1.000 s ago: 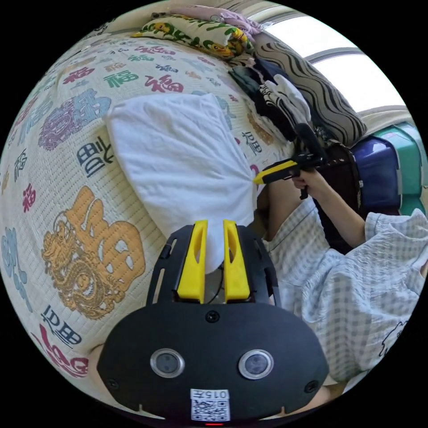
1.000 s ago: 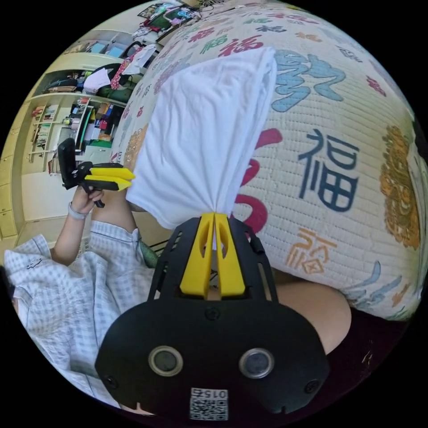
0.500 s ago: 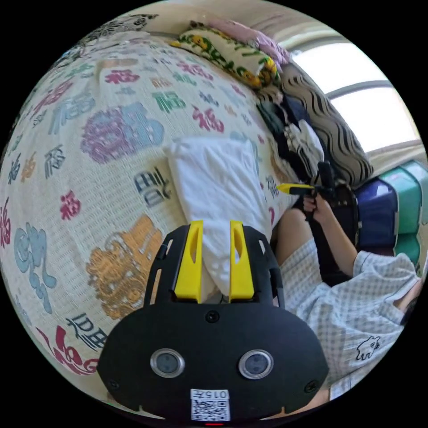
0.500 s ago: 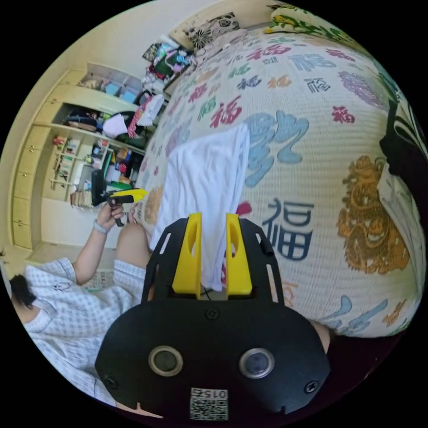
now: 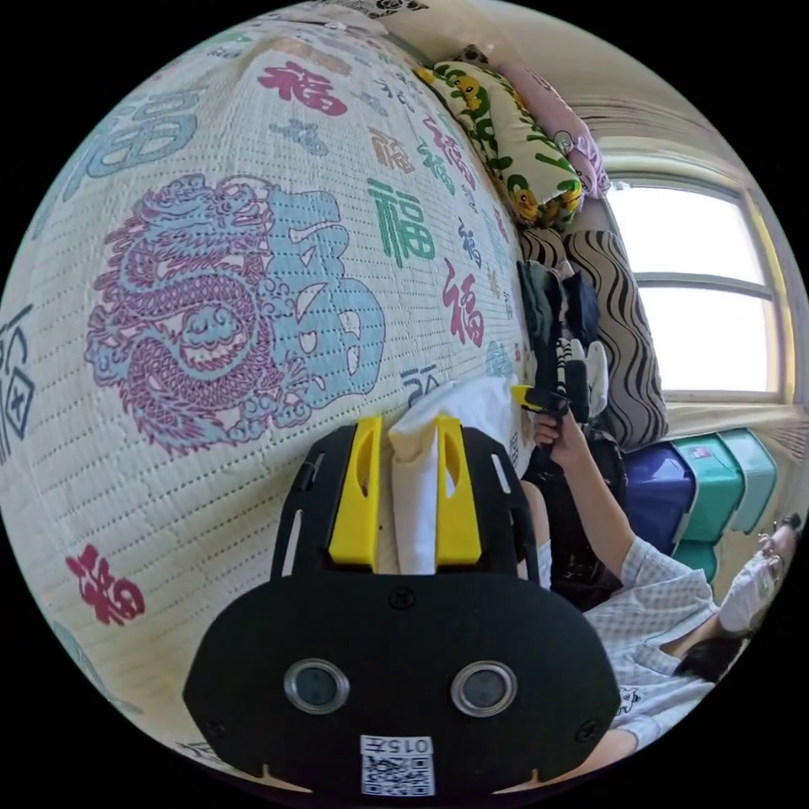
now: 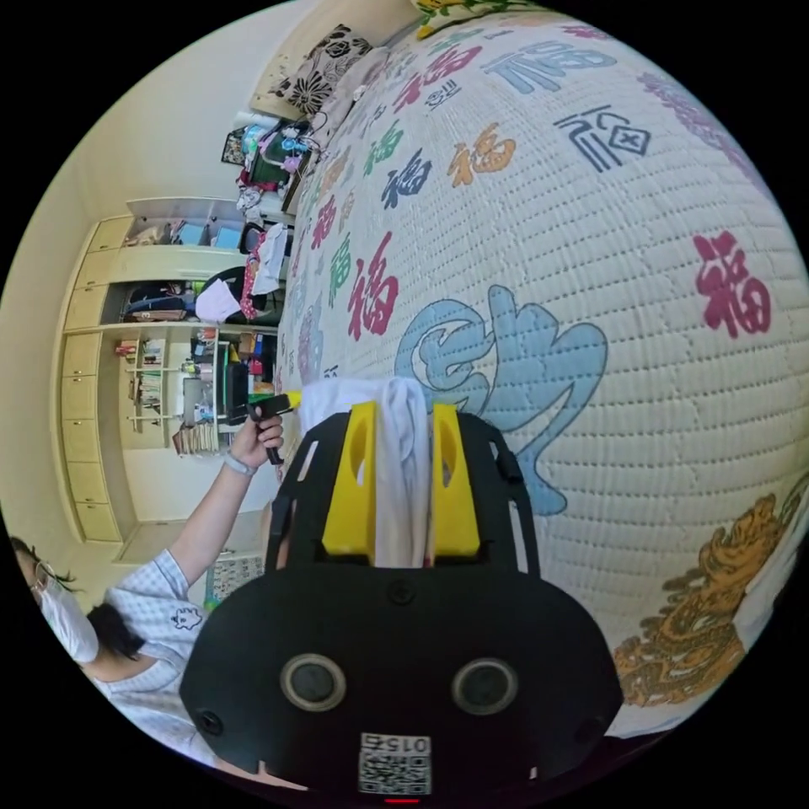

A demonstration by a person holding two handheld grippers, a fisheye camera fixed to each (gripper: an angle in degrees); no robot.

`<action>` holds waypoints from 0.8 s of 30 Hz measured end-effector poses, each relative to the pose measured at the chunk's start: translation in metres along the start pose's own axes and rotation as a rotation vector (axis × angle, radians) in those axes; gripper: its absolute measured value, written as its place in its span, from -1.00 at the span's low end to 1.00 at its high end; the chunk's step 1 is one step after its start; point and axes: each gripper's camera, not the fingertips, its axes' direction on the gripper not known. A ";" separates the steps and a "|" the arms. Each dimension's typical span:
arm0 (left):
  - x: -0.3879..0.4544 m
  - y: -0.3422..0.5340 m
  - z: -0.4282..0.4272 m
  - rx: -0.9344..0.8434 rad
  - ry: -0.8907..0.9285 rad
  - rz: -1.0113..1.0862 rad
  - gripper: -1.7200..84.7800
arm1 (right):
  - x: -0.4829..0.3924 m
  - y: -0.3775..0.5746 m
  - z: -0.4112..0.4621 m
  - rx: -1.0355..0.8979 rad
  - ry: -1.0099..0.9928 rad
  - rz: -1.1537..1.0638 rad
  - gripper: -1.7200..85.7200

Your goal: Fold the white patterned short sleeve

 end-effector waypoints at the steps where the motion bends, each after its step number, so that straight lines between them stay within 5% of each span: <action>1: 0.000 -0.001 -0.002 -0.010 0.025 0.015 -0.79 | 0.000 -0.003 0.002 -0.019 0.007 -0.006 -0.80; 4: -0.001 -0.004 -0.009 -0.044 0.132 0.044 -0.90 | 0.001 -0.012 0.012 -0.105 -0.139 -0.009 -0.90; 15: 0.120 0.005 -0.082 0.023 0.026 0.379 -0.97 | -0.057 -0.008 -0.018 -0.002 -0.030 -0.207 -0.95; 24: 0.224 0.140 -0.105 0.027 -0.025 0.771 -0.97 | -0.114 0.096 0.005 -0.121 -0.082 -0.510 -0.95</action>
